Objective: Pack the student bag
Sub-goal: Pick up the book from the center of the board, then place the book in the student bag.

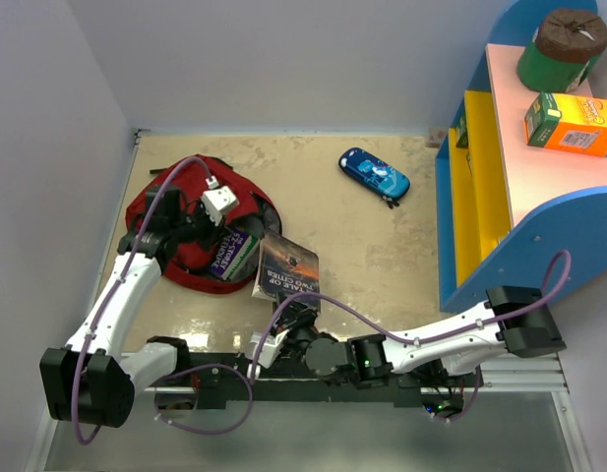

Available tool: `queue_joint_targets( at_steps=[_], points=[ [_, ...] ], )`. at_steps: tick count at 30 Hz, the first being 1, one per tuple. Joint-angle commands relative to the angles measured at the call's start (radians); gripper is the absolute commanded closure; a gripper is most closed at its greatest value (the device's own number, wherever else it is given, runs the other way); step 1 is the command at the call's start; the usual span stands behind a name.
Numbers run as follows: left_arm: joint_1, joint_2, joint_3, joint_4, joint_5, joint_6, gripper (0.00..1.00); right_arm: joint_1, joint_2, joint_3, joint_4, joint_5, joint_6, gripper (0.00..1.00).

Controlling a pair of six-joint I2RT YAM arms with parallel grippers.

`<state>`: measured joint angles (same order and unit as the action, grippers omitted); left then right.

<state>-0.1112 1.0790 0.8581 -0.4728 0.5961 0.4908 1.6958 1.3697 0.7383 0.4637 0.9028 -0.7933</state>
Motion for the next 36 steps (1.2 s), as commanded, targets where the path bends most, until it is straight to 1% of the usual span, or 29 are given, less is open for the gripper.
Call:
queue_joint_targets(
  at_steps=[1, 4, 6, 9, 10, 11, 18, 22, 27, 29, 31, 32, 33, 34, 35, 36],
  points=[
    [-0.001, -0.018, 0.078, 0.0, 0.07, -0.005, 1.0, 0.022, -0.027, 0.006, 0.2, 0.082, -0.142, 1.0],
    [-0.001, -0.014, 0.127, -0.036, 0.096, 0.009, 1.0, 0.027, -0.026, -0.001, 0.283, 0.096, -0.228, 1.0],
    [-0.001, -0.014, 0.143, -0.065, 0.131, 0.022, 1.0, 0.028, -0.026, 0.013, 0.285, 0.064, -0.263, 1.0],
    [-0.002, -0.001, 0.197, -0.137, 0.203, 0.061, 1.0, 0.028, -0.001, 0.019, 0.341, 0.027, -0.349, 1.0],
    [-0.001, 0.005, 0.226, -0.157, 0.215, 0.081, 1.0, 0.03, 0.006, 0.022, 0.377, 0.013, -0.366, 1.0],
    [-0.001, 0.01, 0.237, -0.188, 0.225, 0.086, 1.0, 0.025, 0.015, 0.033, 0.377, 0.001, -0.382, 1.0],
    [-0.001, -0.002, 0.234, -0.216, 0.267, 0.109, 1.0, 0.001, 0.081, 0.065, 0.369, -0.114, -0.38, 1.0],
    [-0.001, -0.008, 0.245, -0.283, 0.298, 0.164, 1.0, -0.027, 0.13, 0.075, 0.415, -0.192, -0.386, 1.0],
    [-0.001, -0.007, 0.254, -0.346, 0.321, 0.212, 1.0, -0.093, 0.232, 0.113, 0.477, -0.335, -0.399, 1.0],
    [-0.002, -0.01, 0.254, -0.366, 0.32, 0.227, 1.0, -0.136, 0.281, 0.136, 0.475, -0.416, -0.383, 1.0],
    [-0.002, -0.008, 0.252, -0.375, 0.314, 0.235, 1.0, -0.165, 0.334, 0.154, 0.457, -0.462, -0.368, 1.0],
    [-0.001, -0.008, 0.252, -0.378, 0.309, 0.236, 1.0, -0.195, 0.353, 0.177, 0.445, -0.482, -0.328, 1.0],
    [-0.002, -0.008, 0.252, -0.379, 0.3, 0.238, 1.0, -0.211, 0.367, 0.194, 0.391, -0.523, -0.293, 1.0],
    [-0.001, -0.01, 0.249, -0.375, 0.297, 0.236, 1.0, -0.229, 0.391, 0.217, 0.354, -0.539, -0.2, 1.0],
    [-0.001, -0.008, 0.246, -0.374, 0.289, 0.235, 1.0, -0.261, 0.399, 0.267, 0.307, -0.559, -0.143, 1.0],
    [-0.001, -0.01, 0.243, -0.371, 0.289, 0.232, 1.0, -0.274, 0.404, 0.294, 0.197, -0.615, -0.083, 1.0]
  ],
)
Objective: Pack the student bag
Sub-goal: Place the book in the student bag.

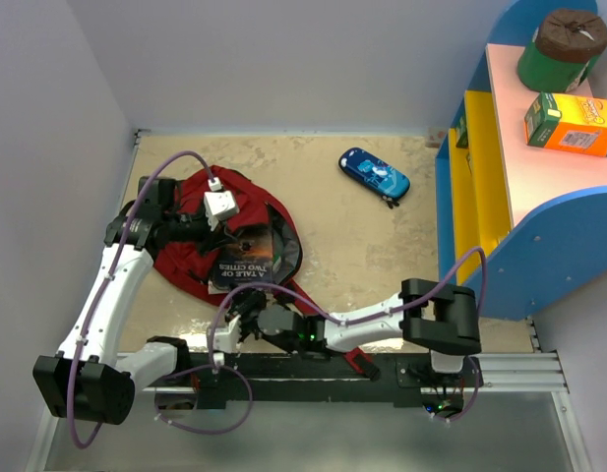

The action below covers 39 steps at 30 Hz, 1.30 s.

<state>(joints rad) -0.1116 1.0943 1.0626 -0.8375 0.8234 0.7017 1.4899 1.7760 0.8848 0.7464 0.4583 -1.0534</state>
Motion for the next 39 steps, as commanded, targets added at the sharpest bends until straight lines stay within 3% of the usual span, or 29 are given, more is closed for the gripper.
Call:
queue_joint_targets(
  at_steps=[1, 3, 4, 7, 12, 14, 17, 18, 21, 25, 26, 27, 29, 36, 39],
  points=[
    [0.0, -0.024, 0.037, 0.0, 0.06, 0.019, 1.0, -0.083, 0.006, 0.196, -0.141, -0.205, 0.293, 1.0],
    [0.0, -0.024, 0.033, 0.006, 0.051, 0.018, 1.0, -0.086, 0.014, 0.226, -0.255, -0.251, 0.381, 0.89],
    [0.0, -0.024, 0.031, 0.012, 0.048, 0.016, 1.0, -0.086, 0.013, 0.218, -0.262, -0.26, 0.459, 0.72],
    [0.0, -0.024, 0.027, 0.02, 0.04, 0.015, 1.0, -0.085, -0.013, 0.174, -0.269, -0.288, 0.593, 0.41],
    [0.0, -0.028, 0.014, 0.028, 0.028, 0.013, 1.0, -0.083, -0.133, 0.077, -0.279, -0.265, 0.766, 0.28],
    [0.0, -0.031, 0.01, 0.031, 0.026, 0.013, 1.0, -0.083, -0.183, 0.011, -0.271, -0.206, 0.869, 0.29],
    [0.0, -0.036, 0.004, 0.032, 0.019, 0.015, 1.0, -0.103, -0.335, -0.105, -0.217, -0.098, 1.018, 0.46],
    [0.0, -0.037, 0.004, 0.032, 0.019, 0.016, 1.0, -0.115, -0.393, -0.133, -0.193, -0.069, 1.045, 0.58],
    [0.0, -0.037, 0.005, 0.038, 0.02, 0.013, 1.0, -0.21, -0.426, -0.193, -0.214, -0.003, 1.222, 0.6],
    [0.0, -0.033, 0.011, 0.048, 0.037, -0.004, 1.0, -0.365, -0.295, -0.06, -0.31, -0.041, 1.39, 0.64],
    [-0.002, -0.031, 0.014, 0.048, 0.042, -0.007, 1.0, -0.381, -0.247, -0.014, -0.347, -0.038, 1.411, 0.7],
    [-0.002, -0.031, 0.017, 0.048, 0.042, -0.008, 1.0, -0.393, -0.203, 0.031, -0.414, -0.035, 1.421, 0.85],
    [-0.002, -0.034, 0.02, 0.046, 0.037, -0.008, 1.0, -0.414, -0.086, 0.147, -0.468, -0.001, 1.443, 1.0],
    [0.0, -0.047, 0.01, 0.035, 0.026, 0.008, 1.0, -0.454, 0.092, 0.336, -0.573, 0.068, 1.52, 1.0],
    [-0.002, -0.045, 0.008, 0.032, 0.029, 0.016, 1.0, -0.465, 0.089, 0.355, -0.575, 0.112, 1.556, 1.0]
  ],
)
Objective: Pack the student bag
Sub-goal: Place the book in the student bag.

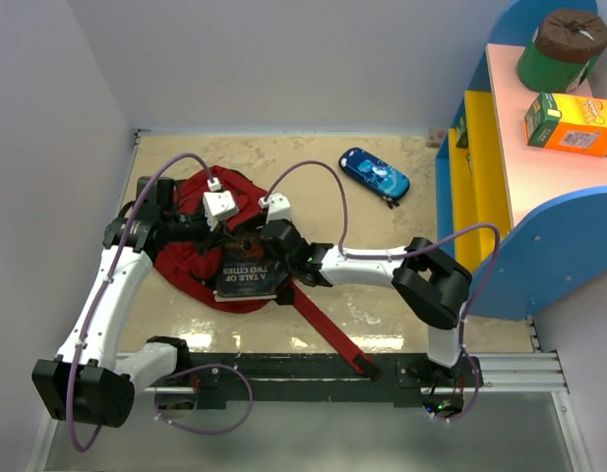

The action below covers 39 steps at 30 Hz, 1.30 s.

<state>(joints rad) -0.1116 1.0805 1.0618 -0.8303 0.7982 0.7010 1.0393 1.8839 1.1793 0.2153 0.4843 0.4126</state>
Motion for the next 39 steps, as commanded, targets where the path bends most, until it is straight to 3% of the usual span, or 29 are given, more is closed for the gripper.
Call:
queue_joint_targets(
  at_steps=[1, 7, 20, 30, 34, 39],
  points=[
    [-0.002, -0.031, 0.009, 0.023, 0.055, 0.018, 1.0, -0.018, -0.037, 0.043, -0.039, 0.094, 0.1, 1.0],
    [0.0, -0.033, -0.014, 0.033, 0.058, 0.025, 1.0, -0.085, -0.147, -0.083, 0.056, 0.051, 0.173, 1.0],
    [0.0, -0.036, -0.017, 0.056, 0.07, 0.011, 1.0, -0.105, 0.015, -0.006, 0.032, -0.108, 0.287, 1.0],
    [0.0, -0.042, -0.023, 0.054, 0.065, 0.012, 1.0, -0.099, 0.17, 0.227, 0.079, -0.236, 0.364, 1.0],
    [0.0, -0.042, -0.031, 0.056, 0.065, 0.009, 1.0, -0.101, 0.242, 0.344, 0.009, -0.259, 0.362, 1.0],
    [-0.002, -0.051, -0.033, 0.049, 0.052, 0.02, 1.0, -0.154, 0.172, 0.189, 0.105, -0.312, 0.405, 1.0]
  ],
)
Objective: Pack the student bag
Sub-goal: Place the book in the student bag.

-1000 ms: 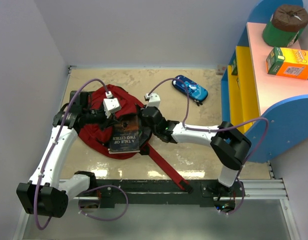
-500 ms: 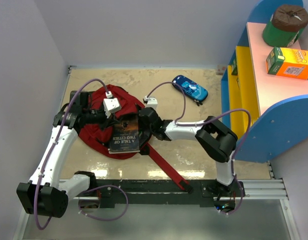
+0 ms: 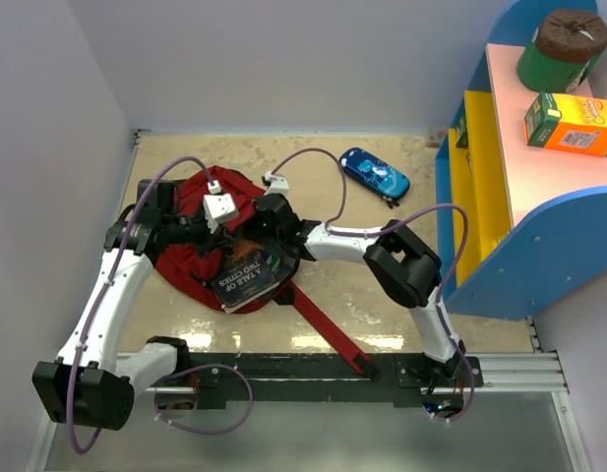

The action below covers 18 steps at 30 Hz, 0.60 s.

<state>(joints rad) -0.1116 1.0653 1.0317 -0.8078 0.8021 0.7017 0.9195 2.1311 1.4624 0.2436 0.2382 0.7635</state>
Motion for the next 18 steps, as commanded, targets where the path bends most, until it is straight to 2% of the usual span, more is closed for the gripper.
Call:
queue_joint_targets(
  at_steps=[1, 2, 7, 10, 14, 18],
  points=[
    [0.0, -0.037, -0.007, 0.027, 0.04, 0.022, 1.0, -0.044, -0.138, -0.134, 0.103, -0.056, 0.046, 1.0],
    [0.0, -0.042, -0.01, 0.027, 0.039, 0.024, 1.0, -0.054, -0.17, -0.205, 0.106, -0.036, 0.013, 1.0],
    [0.0, -0.038, -0.021, 0.032, 0.04, 0.025, 1.0, -0.054, -0.377, -0.347, 0.021, 0.076, -0.102, 1.0],
    [0.0, -0.034, -0.016, 0.038, 0.042, 0.019, 1.0, -0.044, -0.503, -0.468, 0.01, 0.062, -0.125, 1.0],
    [0.0, -0.031, -0.016, 0.062, 0.045, -0.005, 1.0, 0.077, -0.621, -0.638, 0.025, 0.078, -0.098, 1.0],
    [-0.002, -0.03, -0.012, 0.073, 0.055, -0.019, 1.0, 0.202, -0.706, -0.723, 0.056, 0.084, -0.034, 1.0]
  ],
)
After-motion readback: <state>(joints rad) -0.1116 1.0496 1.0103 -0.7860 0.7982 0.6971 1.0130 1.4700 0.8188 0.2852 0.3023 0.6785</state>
